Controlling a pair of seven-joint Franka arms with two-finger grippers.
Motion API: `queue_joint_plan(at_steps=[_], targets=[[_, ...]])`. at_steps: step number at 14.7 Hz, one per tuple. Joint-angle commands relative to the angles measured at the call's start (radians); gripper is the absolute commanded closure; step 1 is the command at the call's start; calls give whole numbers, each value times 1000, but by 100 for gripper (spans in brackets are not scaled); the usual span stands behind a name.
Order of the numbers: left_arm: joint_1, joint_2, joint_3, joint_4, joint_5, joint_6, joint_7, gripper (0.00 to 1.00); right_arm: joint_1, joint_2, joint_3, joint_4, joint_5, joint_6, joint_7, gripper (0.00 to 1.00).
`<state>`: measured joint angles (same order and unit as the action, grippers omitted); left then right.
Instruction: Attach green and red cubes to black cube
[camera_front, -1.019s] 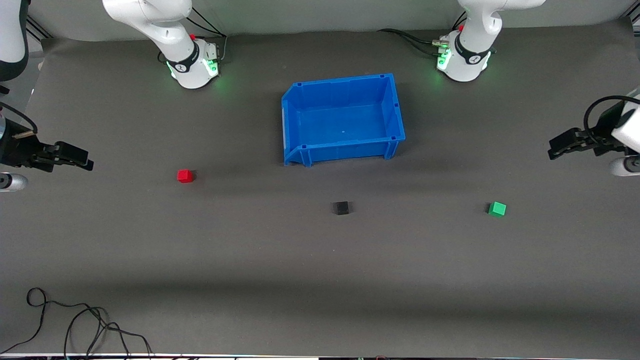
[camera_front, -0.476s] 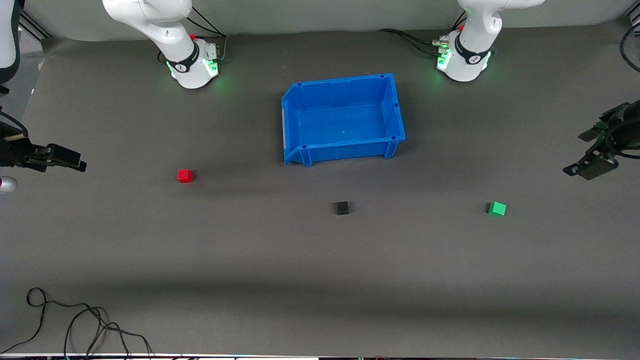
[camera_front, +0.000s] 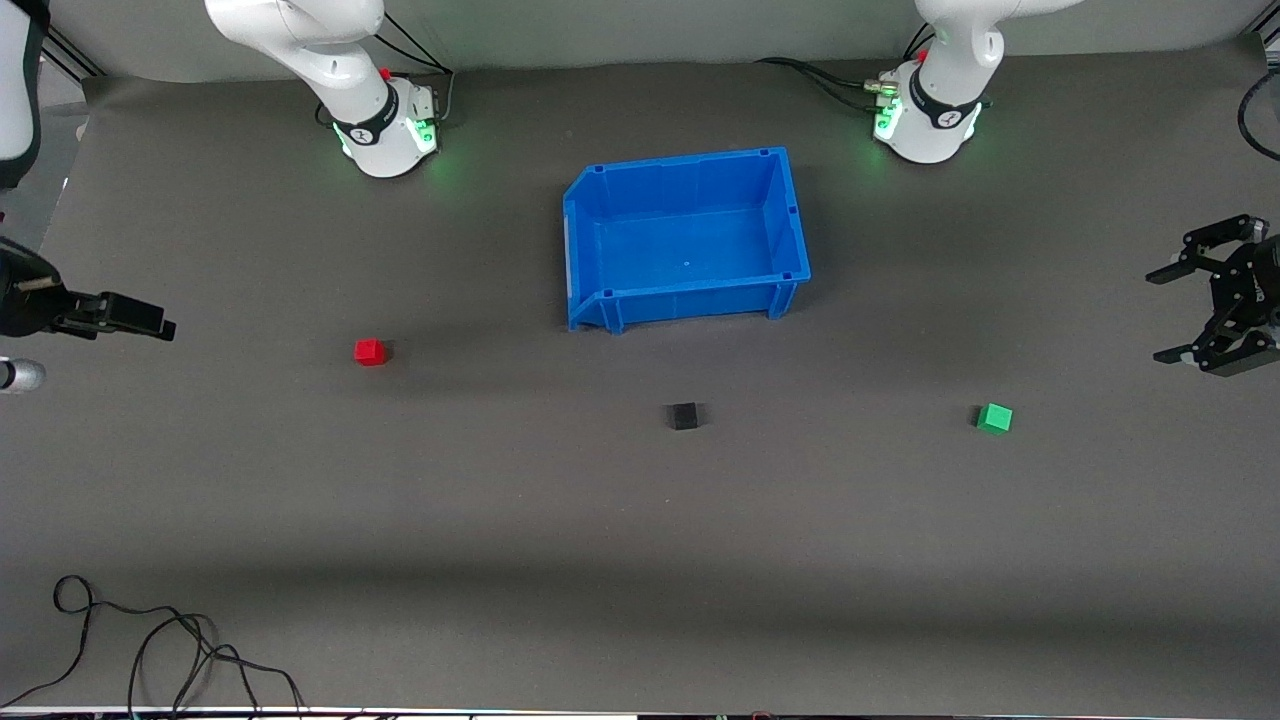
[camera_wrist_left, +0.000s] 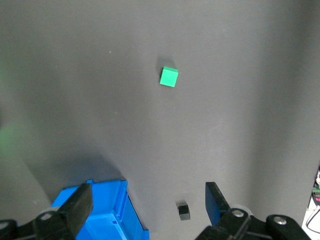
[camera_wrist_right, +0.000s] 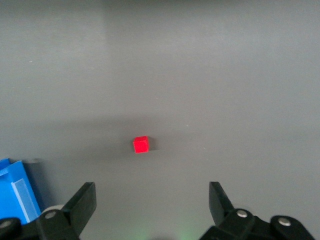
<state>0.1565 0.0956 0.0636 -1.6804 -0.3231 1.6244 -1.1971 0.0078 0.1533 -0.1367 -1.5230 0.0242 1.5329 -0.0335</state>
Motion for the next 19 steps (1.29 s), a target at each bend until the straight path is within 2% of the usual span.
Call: queue_joint_plan(at_steps=[1,3,5,8,10,12,13,17,19], targets=[[37,27,-7,-56,-68,46,5,0,9,9,-9,3,-4,36,67,0],[79,30,-7,-128,-135,83,104,0,6,29,-11,-26,-9,42,221,0],[119,52,-7,-186,-209,133,206,0,3,41,-12,-46,-6,87,268,0],[136,148,-7,-188,-255,184,286,0,1,63,-21,-42,-4,154,312,0],[133,217,-10,-186,-275,222,370,0,0,127,-24,-34,5,248,326,0],[127,278,-10,-179,-309,244,468,0,0,153,-29,-55,58,271,400,3],[118,303,-10,-171,-310,262,496,0,6,150,-29,-81,94,271,499,10],[89,400,-16,-121,-303,330,505,0,41,160,-23,-235,181,285,882,10],[72,444,-16,-88,-298,335,514,0,75,138,-24,-365,187,385,1048,9]])
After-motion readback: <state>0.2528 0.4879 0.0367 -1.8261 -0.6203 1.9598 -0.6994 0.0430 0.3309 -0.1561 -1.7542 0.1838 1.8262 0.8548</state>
